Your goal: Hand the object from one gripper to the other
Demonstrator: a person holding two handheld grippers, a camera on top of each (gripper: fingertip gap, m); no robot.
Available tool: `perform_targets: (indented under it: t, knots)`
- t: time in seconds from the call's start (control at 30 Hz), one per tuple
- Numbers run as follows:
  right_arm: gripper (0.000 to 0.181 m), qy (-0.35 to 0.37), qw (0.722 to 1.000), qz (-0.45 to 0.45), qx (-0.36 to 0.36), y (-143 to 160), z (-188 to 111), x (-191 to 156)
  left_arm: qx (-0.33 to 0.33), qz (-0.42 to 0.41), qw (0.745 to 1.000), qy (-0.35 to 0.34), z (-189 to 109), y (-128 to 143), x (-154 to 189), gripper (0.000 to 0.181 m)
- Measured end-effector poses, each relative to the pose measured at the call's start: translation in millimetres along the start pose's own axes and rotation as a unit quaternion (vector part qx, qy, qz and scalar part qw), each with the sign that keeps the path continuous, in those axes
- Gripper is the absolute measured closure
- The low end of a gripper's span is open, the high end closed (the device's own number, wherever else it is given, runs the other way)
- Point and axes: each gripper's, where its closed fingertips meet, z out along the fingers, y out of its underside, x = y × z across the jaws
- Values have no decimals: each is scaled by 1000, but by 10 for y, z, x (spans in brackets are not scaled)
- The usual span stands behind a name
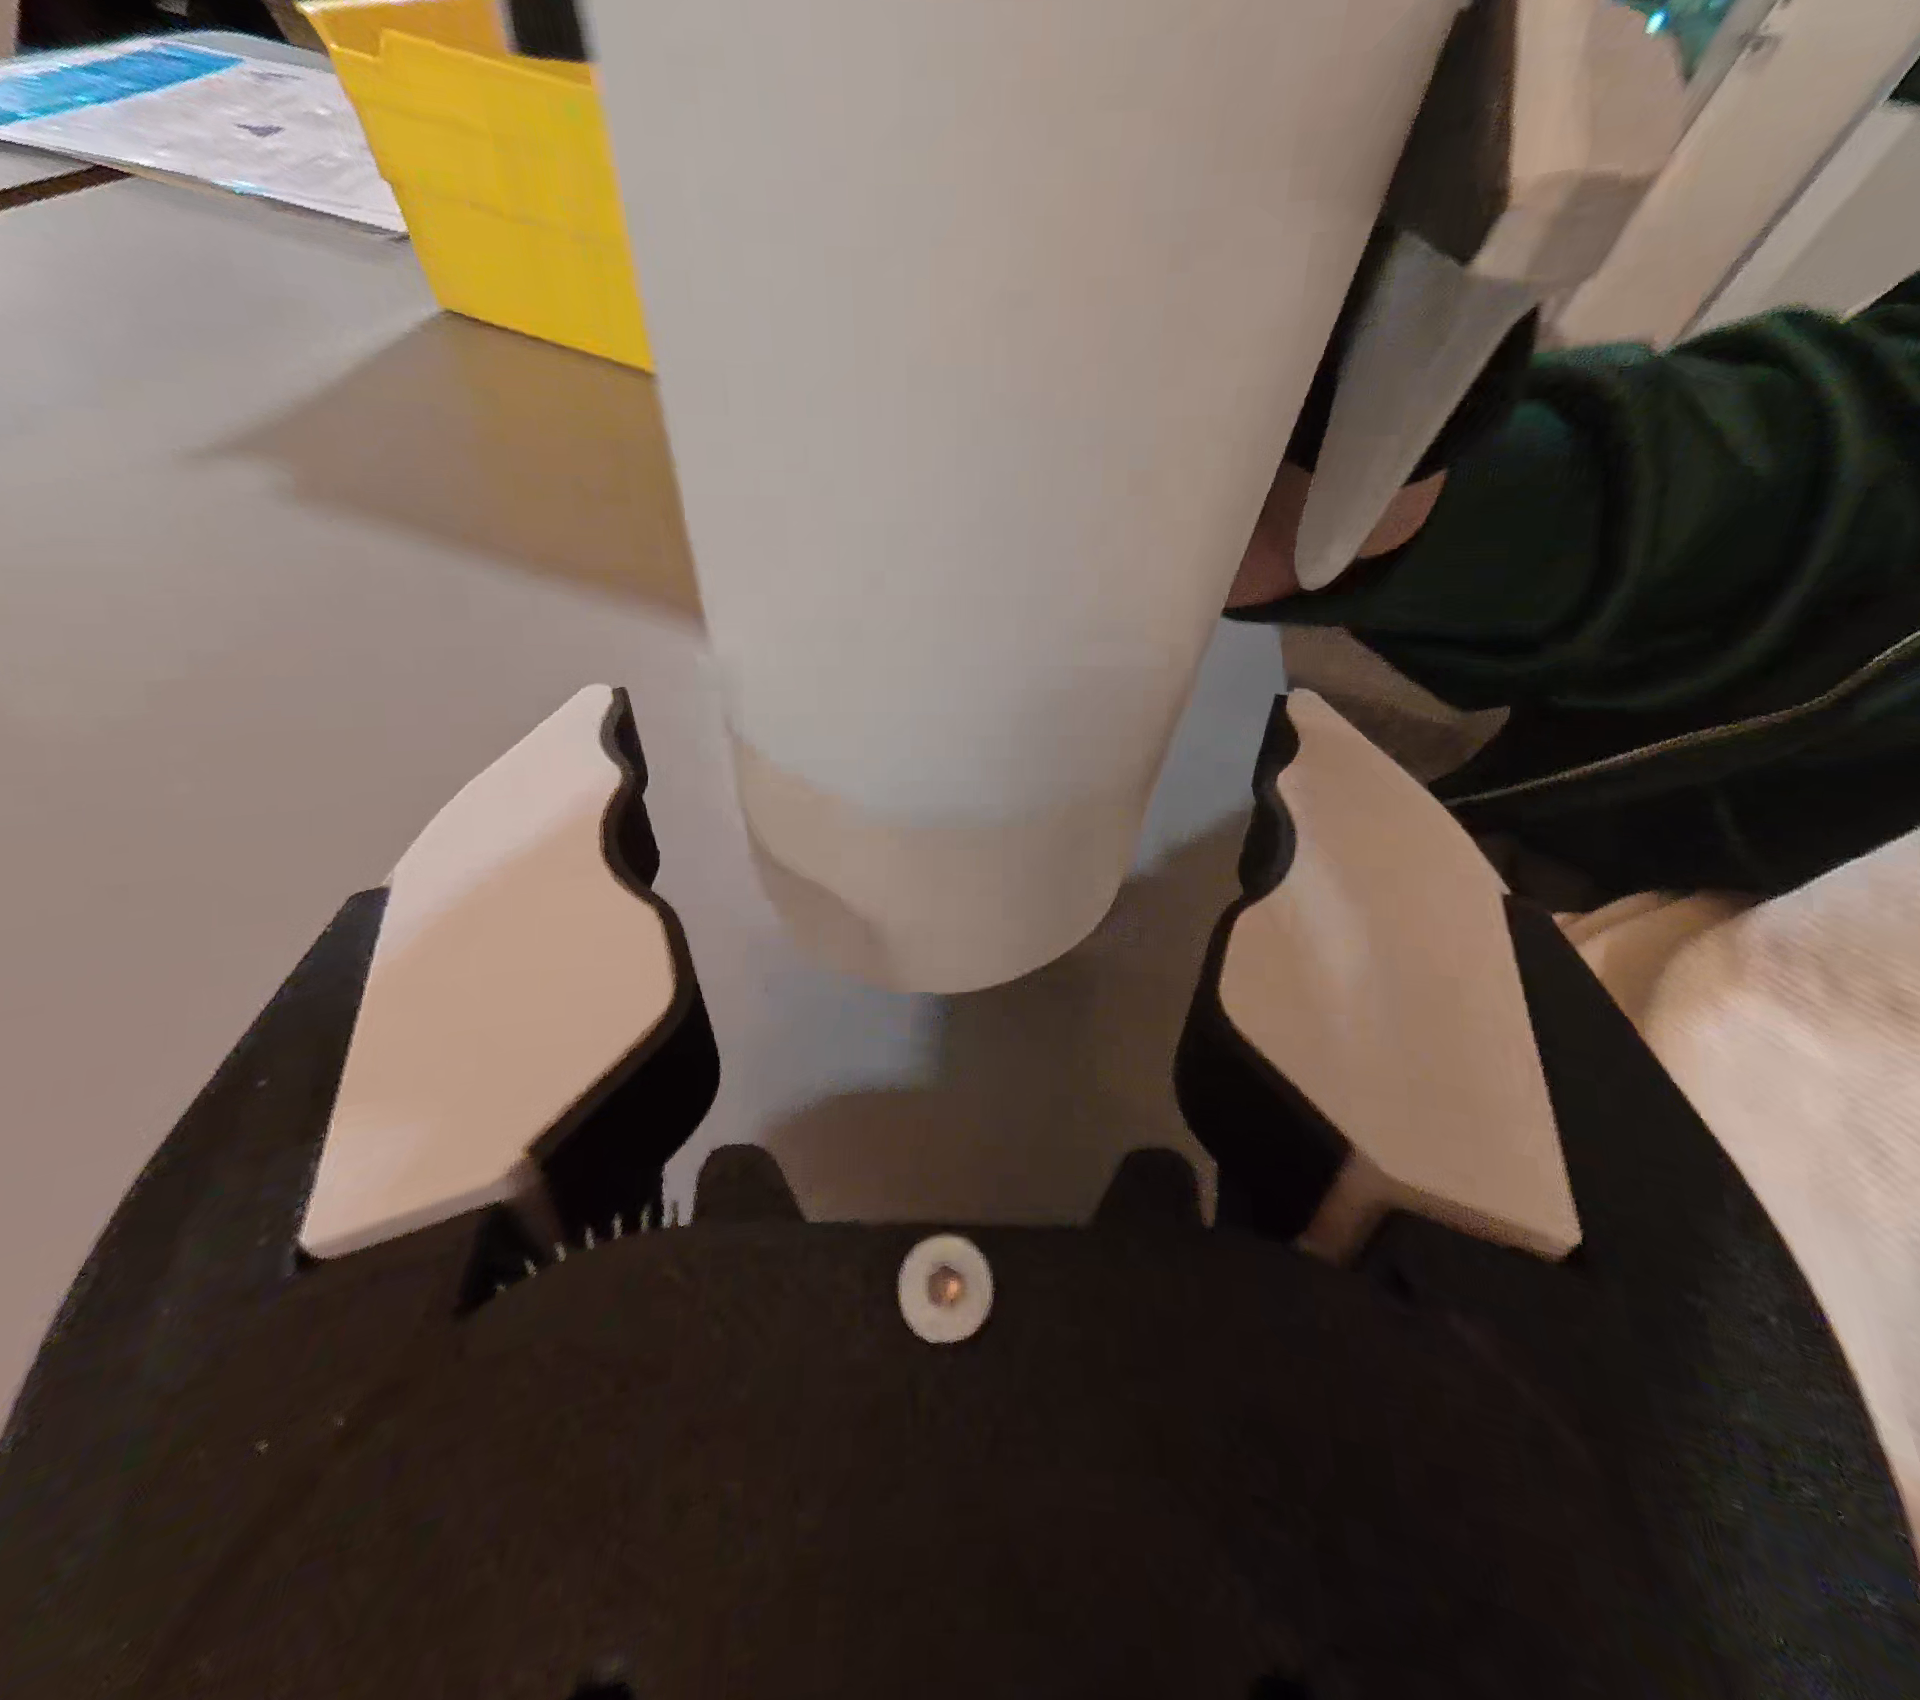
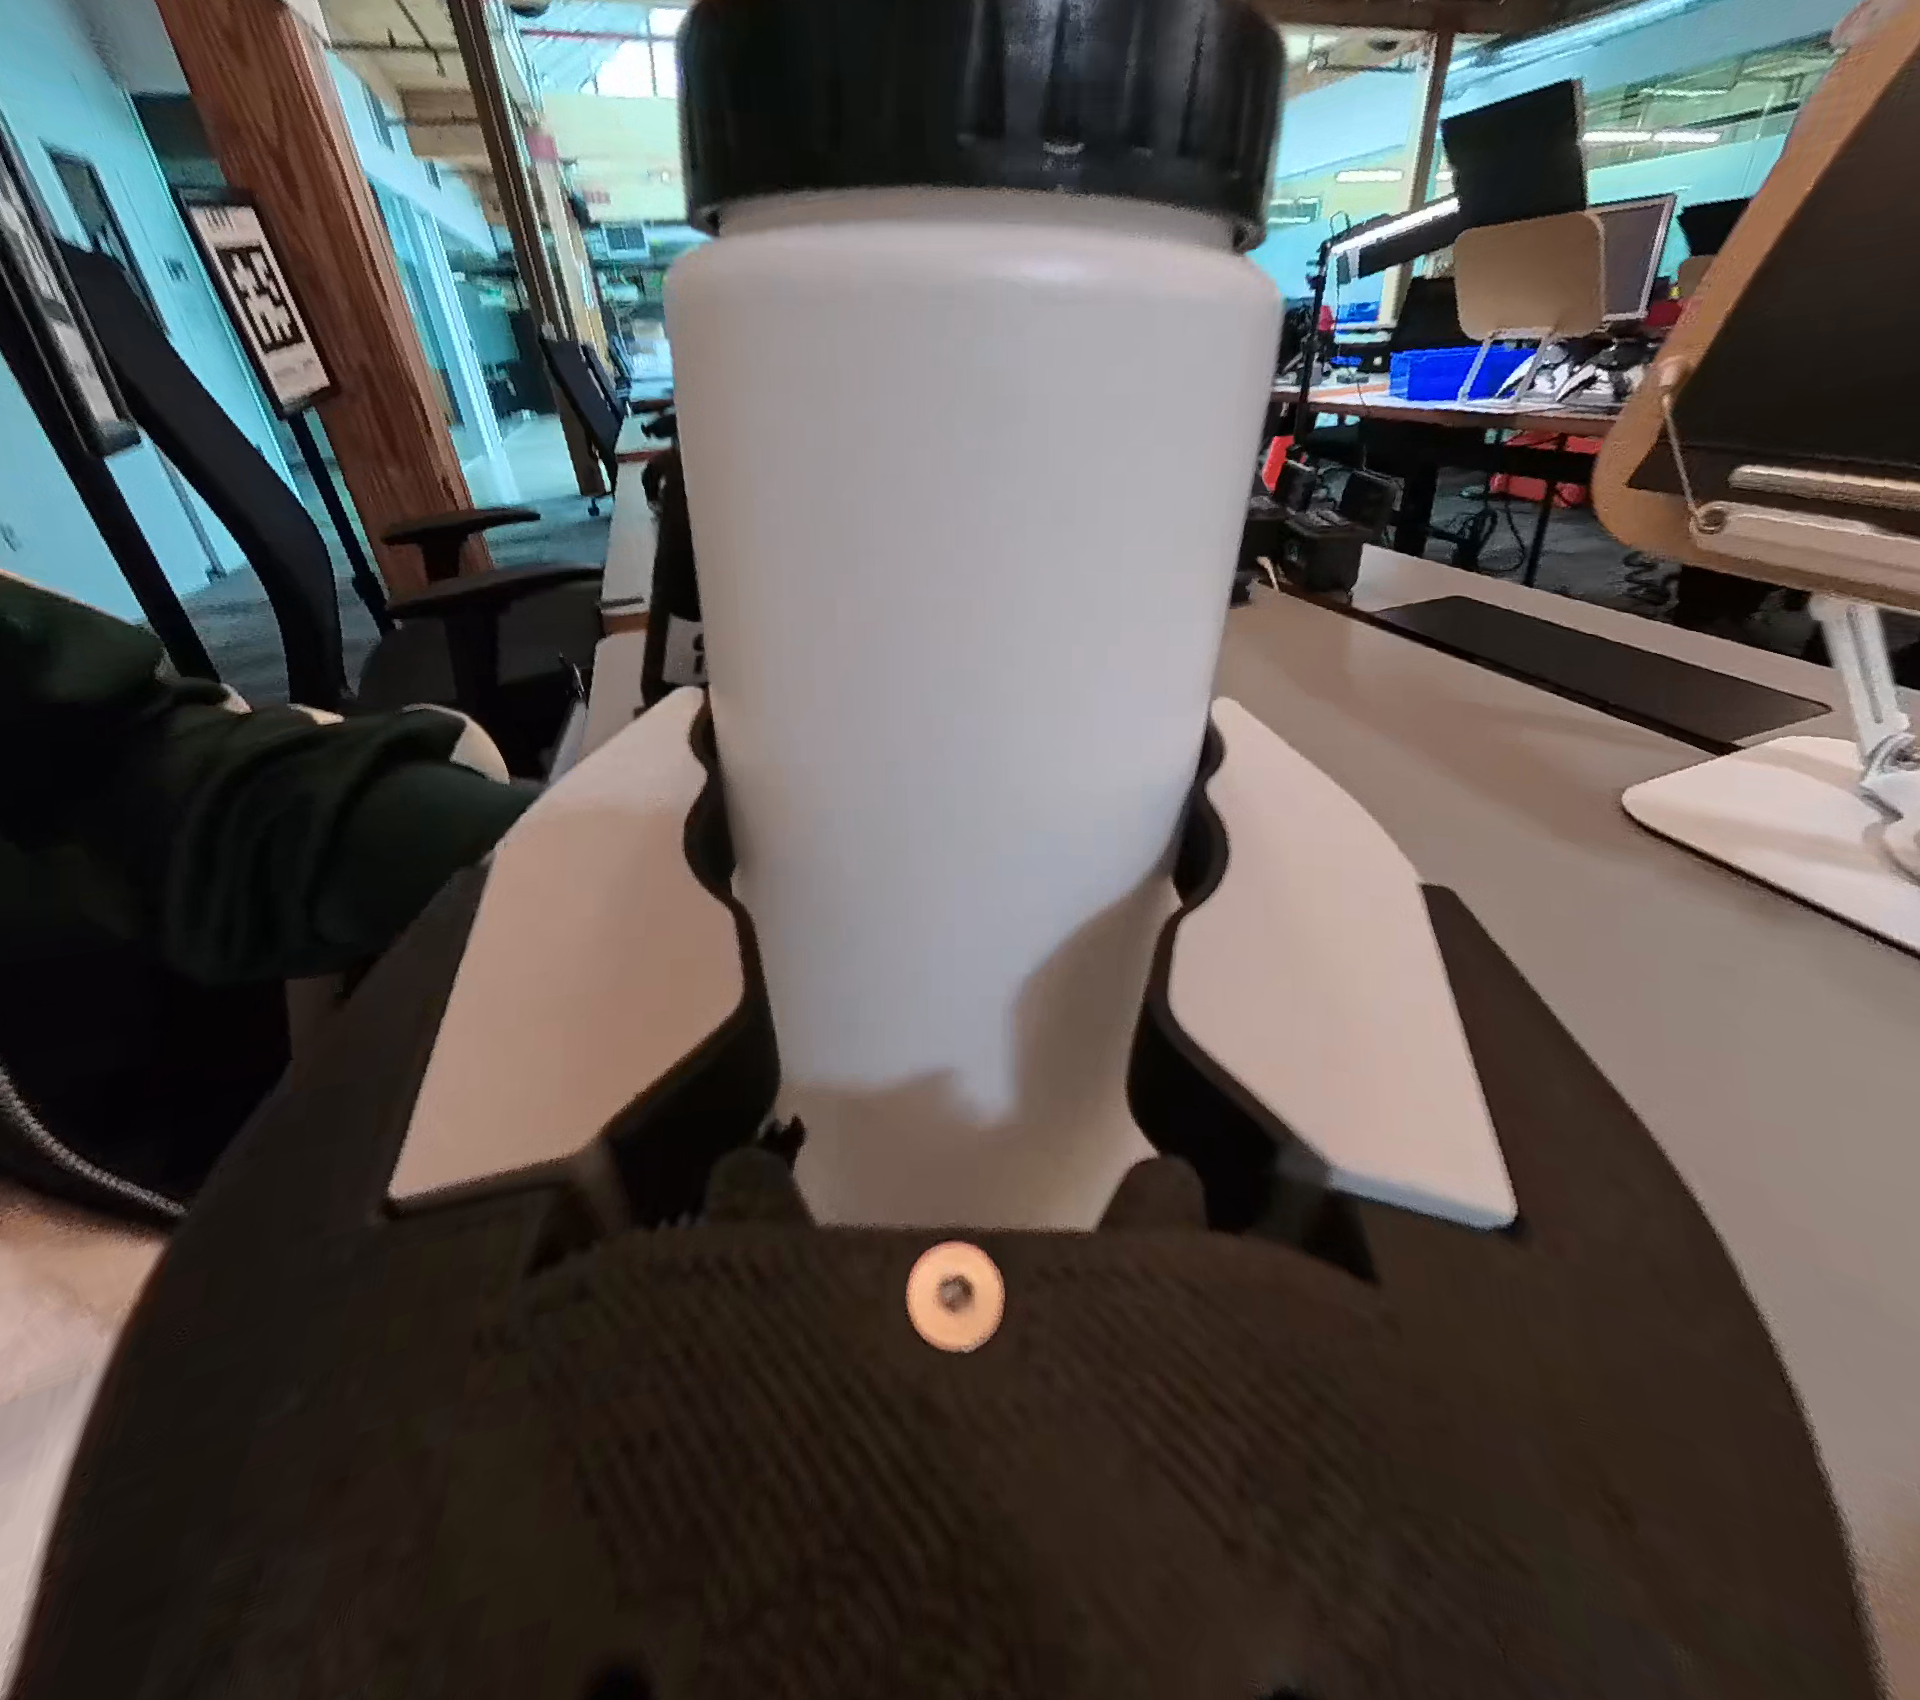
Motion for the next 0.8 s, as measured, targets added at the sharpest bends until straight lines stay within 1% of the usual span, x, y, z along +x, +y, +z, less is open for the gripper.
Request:
perform_targets:
  t: [0.03, 0.17, 0.23, 0.3, 0.4, 0.5, 0.6, 0.63, 0.7, 0.8]
  knots:
    - [95, 0, 1000, 10, 7, -19, -23, 21, 13, -14, 1000, 8, -13, -38, 7, 69]
    - [95, 3, 1000, 28, 5, 43, -58, 109, 57, -54, 996, 37, -76, -151, 3, 68]
    - [95, 1, 1000, 27, -5, 87, -58, 119, 65, -59, 995, 37, -129, -175, -41, 65]
    - [96, -9, 999, 32, -9, 112, -48, 100, 71, -54, 995, 38, -221, -224, -69, 67]
    - [96, -7, 999, 30, -17, 157, -34, 106, 99, -33, 994, 30, -395, -393, -96, 66]
    - [95, -5, 1000, 20, -21, 179, -10, 78, 129, -24, 991, 17, -565, -641, -91, 66]
    - [95, -10, 999, 6, -30, 225, 47, -14, 153, -21, 988, 5, -705, -907, -31, 75]
    - [95, -11, 999, -1, -33, 237, 69, -52, 154, -22, 988, 6, -730, -975, 8, 77]
    - [95, -15, 999, -14, -38, 256, 109, -130, 155, -23, 988, 10, -751, -1084, 98, 71]
    - [95, -22, 999, -28, -41, 269, 156, -242, 147, -26, 989, 19, -730, -1164, 220, 66]
